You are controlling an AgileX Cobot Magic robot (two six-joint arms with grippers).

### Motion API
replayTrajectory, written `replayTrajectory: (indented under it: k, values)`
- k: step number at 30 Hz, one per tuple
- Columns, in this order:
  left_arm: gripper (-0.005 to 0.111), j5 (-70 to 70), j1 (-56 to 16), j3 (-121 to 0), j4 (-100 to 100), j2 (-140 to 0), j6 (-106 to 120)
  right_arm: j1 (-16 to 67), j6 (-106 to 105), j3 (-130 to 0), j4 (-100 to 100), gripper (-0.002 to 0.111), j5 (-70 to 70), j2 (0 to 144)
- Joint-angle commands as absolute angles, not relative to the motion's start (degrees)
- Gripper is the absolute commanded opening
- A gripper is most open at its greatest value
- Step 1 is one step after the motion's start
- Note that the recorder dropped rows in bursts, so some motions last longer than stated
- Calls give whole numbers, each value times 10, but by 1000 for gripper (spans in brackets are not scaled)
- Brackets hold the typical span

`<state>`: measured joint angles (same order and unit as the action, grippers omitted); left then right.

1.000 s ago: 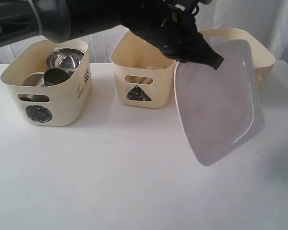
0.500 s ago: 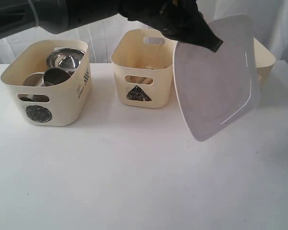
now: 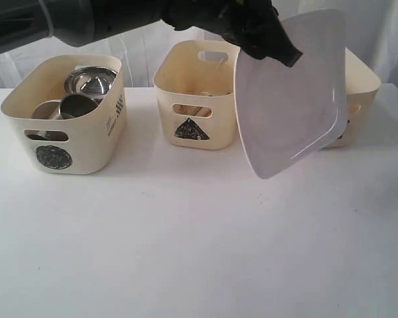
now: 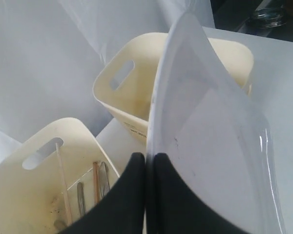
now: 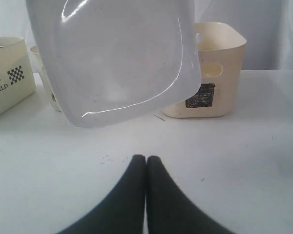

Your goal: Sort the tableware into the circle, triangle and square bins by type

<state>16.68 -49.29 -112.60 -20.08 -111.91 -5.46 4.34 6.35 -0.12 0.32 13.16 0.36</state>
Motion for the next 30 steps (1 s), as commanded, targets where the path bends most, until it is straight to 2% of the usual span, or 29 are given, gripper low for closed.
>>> replayTrajectory:
  k: [1, 11, 30]
  values:
    - [0, 134, -493, -1134, -204, -1120, -64, 40, 62, 0, 4, 0, 127, 0]
    - [0, 125, -493, -1148, -204, -1126, -81, 40, 62, 0, 4, 0, 127, 0]
    - [0, 248, -493, -1156, -181, -1119, -105, 40, 63, 0, 4, 0, 127, 0]
